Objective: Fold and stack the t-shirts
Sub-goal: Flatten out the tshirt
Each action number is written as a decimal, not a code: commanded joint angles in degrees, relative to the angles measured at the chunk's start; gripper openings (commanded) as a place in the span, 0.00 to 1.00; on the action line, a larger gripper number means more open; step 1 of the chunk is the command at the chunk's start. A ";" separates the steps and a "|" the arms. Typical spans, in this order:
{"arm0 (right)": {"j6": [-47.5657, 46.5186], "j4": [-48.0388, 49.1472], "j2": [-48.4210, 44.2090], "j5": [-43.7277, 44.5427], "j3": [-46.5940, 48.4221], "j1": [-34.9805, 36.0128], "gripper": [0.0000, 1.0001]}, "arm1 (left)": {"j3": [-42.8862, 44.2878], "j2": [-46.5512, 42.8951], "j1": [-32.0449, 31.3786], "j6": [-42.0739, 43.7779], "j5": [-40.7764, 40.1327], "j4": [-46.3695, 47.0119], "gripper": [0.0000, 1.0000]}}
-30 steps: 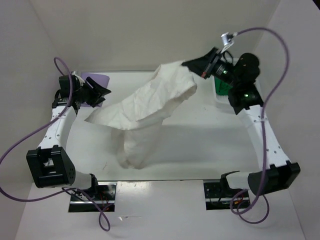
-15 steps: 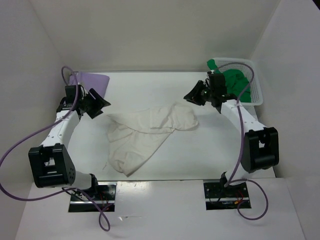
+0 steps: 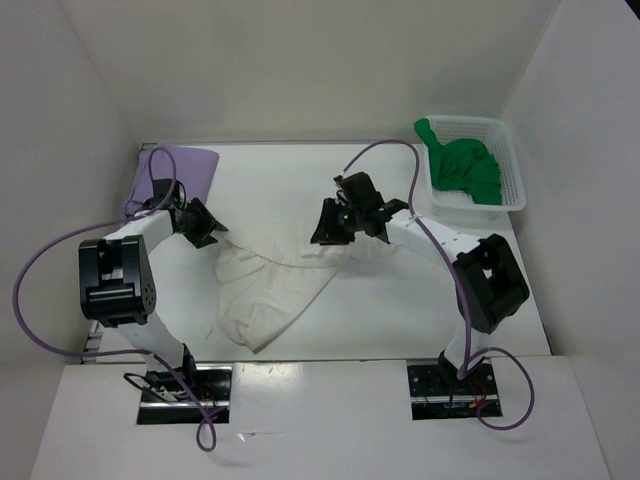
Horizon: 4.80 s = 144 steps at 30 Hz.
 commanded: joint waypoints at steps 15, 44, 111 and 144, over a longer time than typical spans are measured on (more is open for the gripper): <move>-1.20 -3.32 -2.47 4.92 7.41 -0.97 0.40 | 5.80 -14.04 -13.56 -9.05 7.76 -2.62 0.00; 1.34 -2.99 -10.75 4.66 -16.50 -18.75 0.56 | -13.19 -28.40 -20.89 -10.74 -3.88 -8.35 0.92; -10.61 -8.06 11.98 11.70 36.46 -18.92 0.01 | 50.49 20.22 -6.91 9.22 -11.29 -17.28 0.00; 3.10 -8.52 -33.33 -1.67 -25.47 -17.79 0.25 | -26.63 -29.80 2.06 -18.82 -0.73 -18.09 0.47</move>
